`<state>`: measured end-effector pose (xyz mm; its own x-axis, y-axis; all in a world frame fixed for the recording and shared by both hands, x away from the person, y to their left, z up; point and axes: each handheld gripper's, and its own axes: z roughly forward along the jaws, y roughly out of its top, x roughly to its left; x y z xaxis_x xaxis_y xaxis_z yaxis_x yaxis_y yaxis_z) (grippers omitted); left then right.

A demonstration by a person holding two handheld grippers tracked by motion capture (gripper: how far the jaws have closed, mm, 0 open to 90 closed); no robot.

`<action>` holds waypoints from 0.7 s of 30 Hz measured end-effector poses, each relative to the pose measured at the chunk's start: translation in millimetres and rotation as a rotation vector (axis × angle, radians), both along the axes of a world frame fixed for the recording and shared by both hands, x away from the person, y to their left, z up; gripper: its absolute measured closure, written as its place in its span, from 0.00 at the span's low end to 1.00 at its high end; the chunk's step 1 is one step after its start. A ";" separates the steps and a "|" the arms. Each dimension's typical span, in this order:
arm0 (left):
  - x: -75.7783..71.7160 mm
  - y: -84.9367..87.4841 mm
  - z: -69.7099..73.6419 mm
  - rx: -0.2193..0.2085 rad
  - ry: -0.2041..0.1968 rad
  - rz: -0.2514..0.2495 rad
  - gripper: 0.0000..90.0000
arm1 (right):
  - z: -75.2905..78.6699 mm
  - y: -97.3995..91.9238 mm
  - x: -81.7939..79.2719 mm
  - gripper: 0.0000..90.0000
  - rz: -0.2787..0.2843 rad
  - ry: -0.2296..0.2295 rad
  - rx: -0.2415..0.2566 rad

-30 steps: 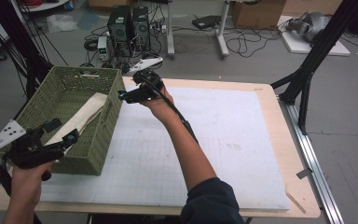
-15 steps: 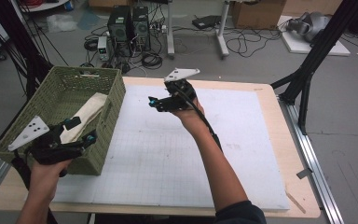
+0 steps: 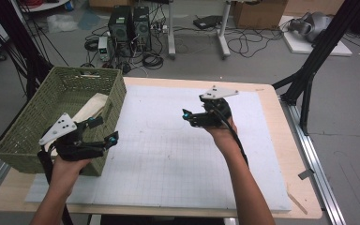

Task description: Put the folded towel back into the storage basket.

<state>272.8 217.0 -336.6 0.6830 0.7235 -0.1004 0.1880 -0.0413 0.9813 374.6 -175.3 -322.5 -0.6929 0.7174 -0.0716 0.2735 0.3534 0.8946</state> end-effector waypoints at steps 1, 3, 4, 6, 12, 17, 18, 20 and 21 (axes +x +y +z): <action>0.4 -2.2 0.0 0.000 -0.001 -0.006 0.20 | -1.3 -5.9 -3.3 0.20 -0.008 0.001 0.005; 1.1 -6.5 -0.1 0.002 -0.001 -0.019 0.20 | -4.1 -16.5 -10.5 0.20 -0.026 -0.002 0.010; 1.5 -8.7 -0.5 0.006 -0.002 -0.026 0.20 | -5.5 -21.5 -14.3 0.20 -0.035 -0.003 0.010; 2.3 -13.3 -1.7 0.012 0.000 -0.036 0.20 | -8.8 -31.1 -21.8 0.20 -0.051 -0.011 0.005; 3.4 -26.8 -4.6 0.037 0.002 -0.063 0.20 | -23.6 -55.1 -45.8 0.20 -0.121 -0.053 0.009; 4.2 -36.6 -8.6 0.037 0.004 -0.089 0.20 | -37.4 -72.0 -61.8 0.20 -0.157 -0.049 0.025; 4.6 -38.5 -9.7 0.041 0.004 -0.095 0.20 | -40.1 -75.4 -64.5 0.20 -0.162 -0.046 0.027; 5.0 -43.1 -12.3 0.042 0.000 -0.107 0.20 | -45.2 -82.4 -70.1 0.20 -0.180 -0.043 0.029; 5.2 -45.8 -13.7 0.044 -0.005 -0.114 0.20 | -47.7 -85.9 -73.1 0.20 -0.187 -0.040 0.030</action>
